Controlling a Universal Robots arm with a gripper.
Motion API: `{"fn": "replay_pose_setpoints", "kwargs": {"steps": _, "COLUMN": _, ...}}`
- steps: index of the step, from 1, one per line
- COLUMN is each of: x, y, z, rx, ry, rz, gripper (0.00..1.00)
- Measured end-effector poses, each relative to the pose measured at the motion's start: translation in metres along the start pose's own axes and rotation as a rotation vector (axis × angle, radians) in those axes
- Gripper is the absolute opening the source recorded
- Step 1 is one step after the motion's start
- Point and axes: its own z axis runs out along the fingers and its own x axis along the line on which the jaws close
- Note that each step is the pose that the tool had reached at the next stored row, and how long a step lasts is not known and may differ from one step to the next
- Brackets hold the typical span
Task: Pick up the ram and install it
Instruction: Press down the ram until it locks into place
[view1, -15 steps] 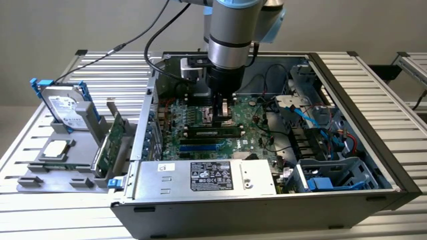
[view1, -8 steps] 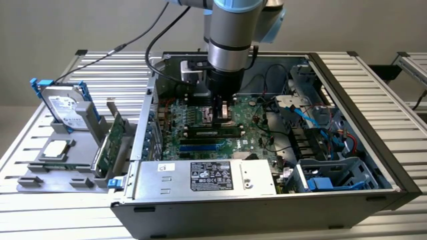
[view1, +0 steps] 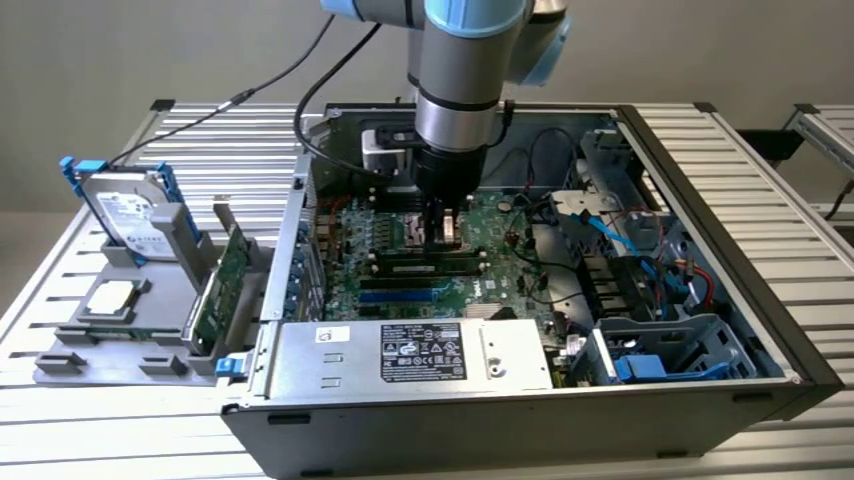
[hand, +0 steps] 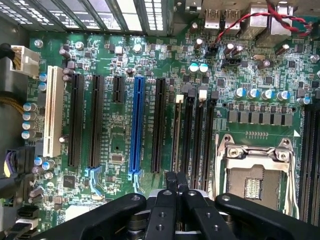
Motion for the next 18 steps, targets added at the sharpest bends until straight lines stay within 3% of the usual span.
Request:
{"fn": "replay_pose_setpoints", "kwargs": {"steps": 2, "x": 0.0, "y": -0.0001, "z": -0.0015, "rx": -0.0011, "ry": -0.0009, "rz": 0.0, "gripper": 0.11}}
{"fn": "replay_pose_setpoints", "kwargs": {"steps": 3, "x": -0.001, "y": 0.0001, "z": -0.0046, "rx": 0.0001, "ry": -0.005, "rz": 0.0, "gripper": 0.11}}
{"fn": "replay_pose_setpoints", "kwargs": {"steps": 8, "x": 0.001, "y": 0.0017, "z": -0.0261, "rx": -0.0012, "ry": -0.0025, "rz": 0.0, "gripper": 0.11}}
{"fn": "replay_pose_setpoints", "kwargs": {"steps": 18, "x": 0.001, "y": 0.0018, "z": -0.0277, "rx": -0.0015, "ry": -0.0027, "rz": 0.0, "gripper": 0.11}}
